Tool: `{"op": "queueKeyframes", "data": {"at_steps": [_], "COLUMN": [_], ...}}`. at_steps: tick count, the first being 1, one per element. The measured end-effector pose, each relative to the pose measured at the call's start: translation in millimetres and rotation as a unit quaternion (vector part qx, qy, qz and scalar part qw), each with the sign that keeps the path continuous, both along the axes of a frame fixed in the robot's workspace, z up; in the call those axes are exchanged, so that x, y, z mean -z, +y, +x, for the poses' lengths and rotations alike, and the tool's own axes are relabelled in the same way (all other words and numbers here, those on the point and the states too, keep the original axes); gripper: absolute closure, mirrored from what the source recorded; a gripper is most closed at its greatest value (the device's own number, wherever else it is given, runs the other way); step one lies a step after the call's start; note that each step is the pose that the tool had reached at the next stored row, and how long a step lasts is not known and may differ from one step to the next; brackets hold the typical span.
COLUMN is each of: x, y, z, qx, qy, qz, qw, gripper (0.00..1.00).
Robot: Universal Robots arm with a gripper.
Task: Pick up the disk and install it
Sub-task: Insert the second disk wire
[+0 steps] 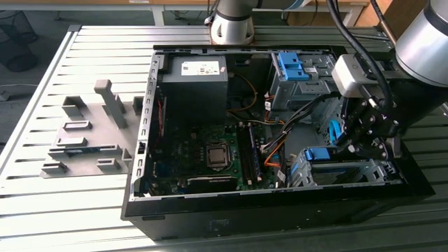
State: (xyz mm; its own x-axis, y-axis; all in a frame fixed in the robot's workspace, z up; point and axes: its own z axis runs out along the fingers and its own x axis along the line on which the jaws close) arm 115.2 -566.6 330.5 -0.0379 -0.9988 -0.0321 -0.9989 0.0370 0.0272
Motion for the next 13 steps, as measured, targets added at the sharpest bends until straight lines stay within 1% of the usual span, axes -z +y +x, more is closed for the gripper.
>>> {"op": "queueKeyframes", "data": {"at_steps": [1, 2, 5, 6, 7, 10, 12, 13], "x": [-0.8, -2.6, -14.2, -16.9, -18.1, -18.2, -18.5, -18.6], "y": [0.0, 0.0, 0.0, 0.0, 0.0, 0.0, 0.0, 0.0], "z": [0.0, 0.0, 0.0, 0.0, 0.0, 0.0, 0.0, 0.0], "qx": [0.000, 0.000, 0.000, 0.000, 0.000, 0.000, 0.000, 0.000], "qy": [0.0001, 0.0000, 0.0001, 0.0001, 0.0001, 0.0001, 0.0001, 0.0001], "qz": [0.0000, 0.0001, -0.0002, -0.0002, -0.0002, 0.0000, -0.0002, -0.0002], "qw": [1.0000, 1.0000, 1.0000, 1.0000, 1.0000, 1.0000, 1.0000, 1.0000], "gripper": [0.77, 0.77, 0.77, 0.77, 0.77, 0.78, 0.89, 0.89]}}
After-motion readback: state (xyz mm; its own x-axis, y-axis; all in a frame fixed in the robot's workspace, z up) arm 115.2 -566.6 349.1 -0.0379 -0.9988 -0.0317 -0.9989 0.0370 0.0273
